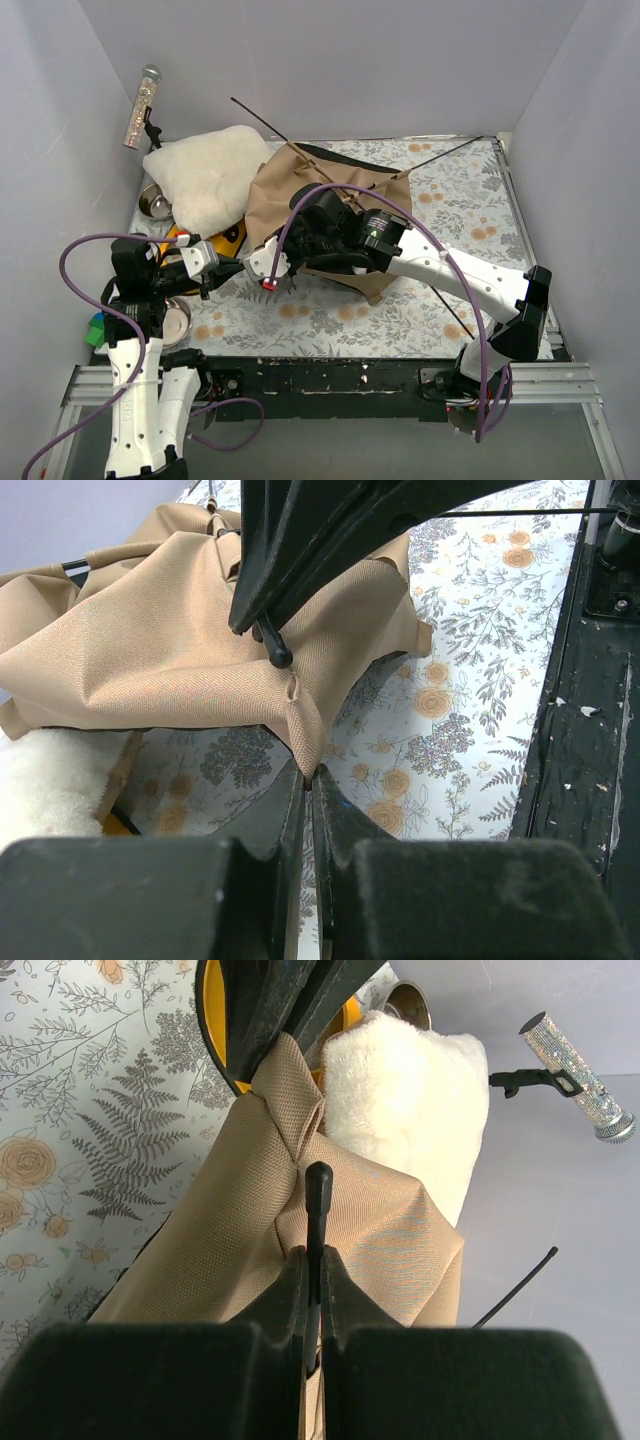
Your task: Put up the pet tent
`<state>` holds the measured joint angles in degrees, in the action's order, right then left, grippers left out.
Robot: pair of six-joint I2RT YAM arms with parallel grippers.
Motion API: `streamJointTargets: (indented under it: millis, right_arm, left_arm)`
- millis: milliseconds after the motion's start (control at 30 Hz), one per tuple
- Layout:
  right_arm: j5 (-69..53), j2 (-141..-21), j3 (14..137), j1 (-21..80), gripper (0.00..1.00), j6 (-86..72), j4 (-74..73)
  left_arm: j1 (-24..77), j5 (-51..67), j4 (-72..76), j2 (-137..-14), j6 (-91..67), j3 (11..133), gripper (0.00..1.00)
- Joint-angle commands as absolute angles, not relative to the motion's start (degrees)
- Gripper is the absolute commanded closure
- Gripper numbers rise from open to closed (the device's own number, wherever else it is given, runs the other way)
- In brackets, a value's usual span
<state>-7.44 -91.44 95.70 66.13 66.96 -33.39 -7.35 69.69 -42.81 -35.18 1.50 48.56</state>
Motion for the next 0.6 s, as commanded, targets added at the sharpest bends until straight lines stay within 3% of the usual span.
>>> streamJointTargets:
  millis: [0, 567]
  right_arm:
    - [-7.6, -89.6, 95.7, 66.9, 0.99, 68.7, -33.2]
    - [-4.8, -93.0, 99.5, 67.8, 0.99, 66.2, -34.5]
  left_arm:
    - [-7.5, 71.1, -41.6, -35.4, 1.2, 49.2, 1.00]
    - [-7.5, 71.9, -41.6, -35.3, 2.0, 49.2, 1.00]
